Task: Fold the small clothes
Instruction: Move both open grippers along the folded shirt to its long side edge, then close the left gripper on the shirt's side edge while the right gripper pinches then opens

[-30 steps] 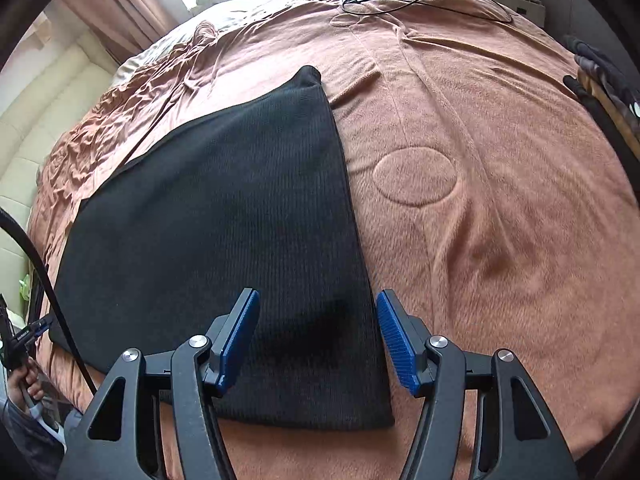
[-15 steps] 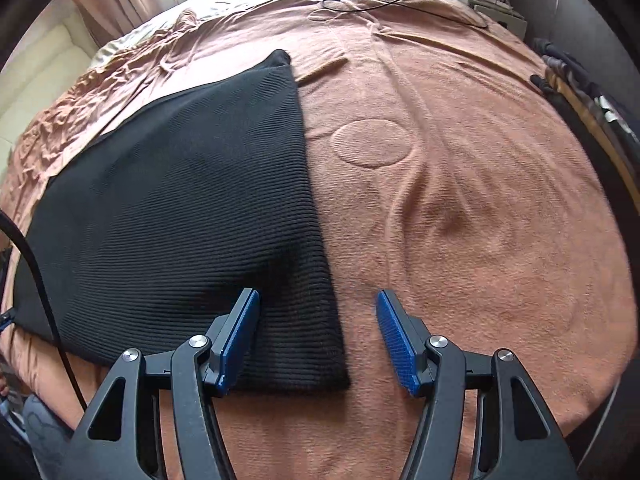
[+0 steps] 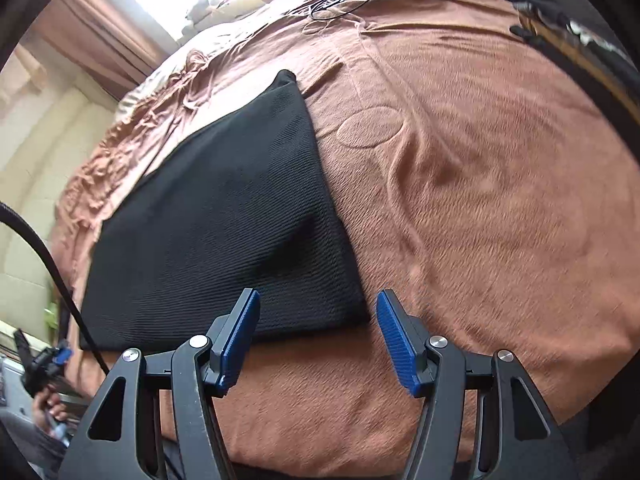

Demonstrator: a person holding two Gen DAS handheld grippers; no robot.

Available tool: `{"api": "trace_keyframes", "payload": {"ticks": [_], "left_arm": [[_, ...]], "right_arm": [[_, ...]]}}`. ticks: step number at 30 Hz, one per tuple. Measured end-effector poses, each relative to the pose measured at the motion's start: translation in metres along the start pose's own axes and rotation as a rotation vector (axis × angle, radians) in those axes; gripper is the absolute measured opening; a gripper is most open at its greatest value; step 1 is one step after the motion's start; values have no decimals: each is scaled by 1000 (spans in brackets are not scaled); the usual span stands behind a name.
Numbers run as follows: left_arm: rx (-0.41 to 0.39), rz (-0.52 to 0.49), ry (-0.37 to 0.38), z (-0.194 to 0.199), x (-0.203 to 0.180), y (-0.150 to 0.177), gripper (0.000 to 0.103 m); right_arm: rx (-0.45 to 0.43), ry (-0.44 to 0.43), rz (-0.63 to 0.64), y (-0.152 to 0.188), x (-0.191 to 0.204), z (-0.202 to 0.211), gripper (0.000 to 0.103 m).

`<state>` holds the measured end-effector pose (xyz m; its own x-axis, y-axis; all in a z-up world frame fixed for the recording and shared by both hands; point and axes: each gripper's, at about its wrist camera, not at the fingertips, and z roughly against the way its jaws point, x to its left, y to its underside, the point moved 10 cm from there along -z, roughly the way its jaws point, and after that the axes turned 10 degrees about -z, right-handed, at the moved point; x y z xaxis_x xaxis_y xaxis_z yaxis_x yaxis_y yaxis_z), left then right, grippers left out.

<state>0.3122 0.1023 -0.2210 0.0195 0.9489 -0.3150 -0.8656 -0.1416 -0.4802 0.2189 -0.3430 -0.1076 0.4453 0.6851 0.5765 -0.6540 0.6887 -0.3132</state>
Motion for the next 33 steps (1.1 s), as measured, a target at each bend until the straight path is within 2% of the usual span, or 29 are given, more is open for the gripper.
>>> {"api": "trace_keyframes", "payload": {"ticks": [3, 7, 12, 16, 25, 27, 29, 31, 33], "left_arm": [[16, 66, 82, -4, -8, 4, 51], [33, 120, 131, -11, -16, 11, 46], [53, 154, 141, -21, -16, 20, 41], [39, 196, 159, -28, -13, 21, 41], [-30, 258, 192, -38, -7, 14, 40], [-41, 256, 189, -38, -6, 12, 39], [-53, 276, 187, -39, -3, 10, 30], [-54, 290, 170, -39, 1, 11, 10], [-62, 289, 179, -37, 0, 10, 8]], "right_arm": [[9, -31, -33, 2, -8, -2, 58], [39, -86, -76, 6, -16, -7, 46], [60, -138, -123, 8, -20, -16, 46], [55, -161, -178, 3, -25, -25, 46], [-17, -190, -264, -7, -25, -43, 45], [-30, -187, -270, -10, -25, -47, 41], [-39, -176, -277, -13, -27, -50, 22], [-42, -166, -271, -15, -29, -53, 6], [-45, -158, -253, -18, -25, -52, 2]]}}
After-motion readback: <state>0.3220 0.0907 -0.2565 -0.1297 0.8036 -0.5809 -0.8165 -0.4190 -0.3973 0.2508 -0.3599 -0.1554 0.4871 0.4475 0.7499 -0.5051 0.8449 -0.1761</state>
